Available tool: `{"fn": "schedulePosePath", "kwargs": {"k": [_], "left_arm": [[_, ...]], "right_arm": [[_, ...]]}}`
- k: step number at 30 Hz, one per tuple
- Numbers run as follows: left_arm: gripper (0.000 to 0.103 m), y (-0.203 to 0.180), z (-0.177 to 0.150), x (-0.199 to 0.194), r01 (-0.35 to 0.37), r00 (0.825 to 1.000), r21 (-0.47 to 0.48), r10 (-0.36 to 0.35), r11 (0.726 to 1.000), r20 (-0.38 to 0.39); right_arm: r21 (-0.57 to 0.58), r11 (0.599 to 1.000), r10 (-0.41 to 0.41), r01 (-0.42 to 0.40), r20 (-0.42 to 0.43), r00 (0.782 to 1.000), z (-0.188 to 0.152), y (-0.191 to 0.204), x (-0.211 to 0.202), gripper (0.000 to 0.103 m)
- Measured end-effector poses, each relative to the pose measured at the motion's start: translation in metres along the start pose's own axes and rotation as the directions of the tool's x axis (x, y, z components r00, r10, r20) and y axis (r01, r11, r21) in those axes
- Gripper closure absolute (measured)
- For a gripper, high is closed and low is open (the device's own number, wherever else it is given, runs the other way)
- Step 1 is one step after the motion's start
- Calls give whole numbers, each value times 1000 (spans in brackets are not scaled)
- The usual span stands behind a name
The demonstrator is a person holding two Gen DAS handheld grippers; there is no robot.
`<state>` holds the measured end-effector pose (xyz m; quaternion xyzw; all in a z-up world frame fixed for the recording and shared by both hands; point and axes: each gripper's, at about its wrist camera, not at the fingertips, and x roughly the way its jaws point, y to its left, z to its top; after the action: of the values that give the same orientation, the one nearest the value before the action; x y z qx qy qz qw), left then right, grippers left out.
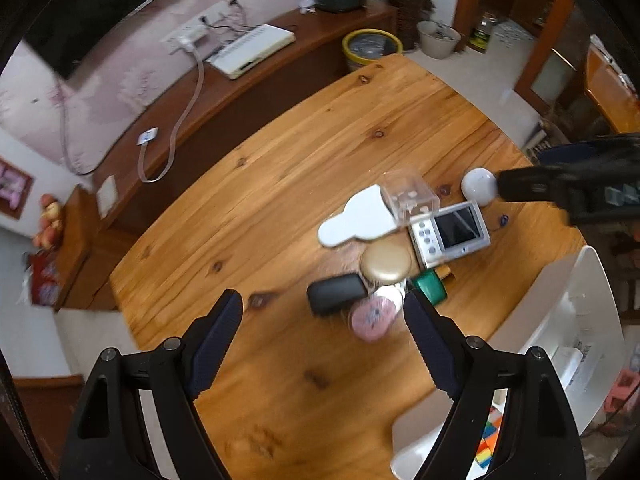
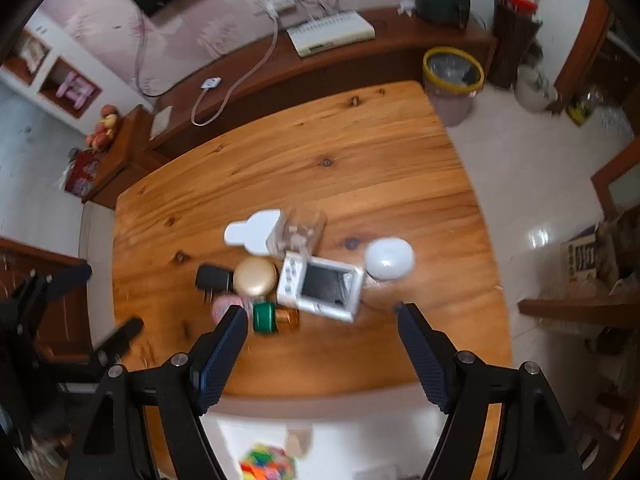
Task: Organize rigid objects
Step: 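Move the right tool to the clear cup and grasp it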
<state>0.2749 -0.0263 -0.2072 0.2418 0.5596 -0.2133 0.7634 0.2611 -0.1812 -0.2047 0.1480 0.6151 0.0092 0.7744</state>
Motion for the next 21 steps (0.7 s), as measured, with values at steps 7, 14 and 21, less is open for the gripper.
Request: {"fn": "schedulePosePath", "kwargs": {"k": [7,14,21], "left_arm": [[18,4,12,35,40,999,61,-39,997,-27],[18,2,15,57,68,997,89,-63,994,-52],[18,-2,22,71,79,995,103,-73,992,-62]], "right_arm": [[112,994,32,-19,-122,992,50,7,80,25],[186,982,66,-25,-220,973,66,8,136,25],[158,987,33,9,-261,965,68,12,159,36]]}}
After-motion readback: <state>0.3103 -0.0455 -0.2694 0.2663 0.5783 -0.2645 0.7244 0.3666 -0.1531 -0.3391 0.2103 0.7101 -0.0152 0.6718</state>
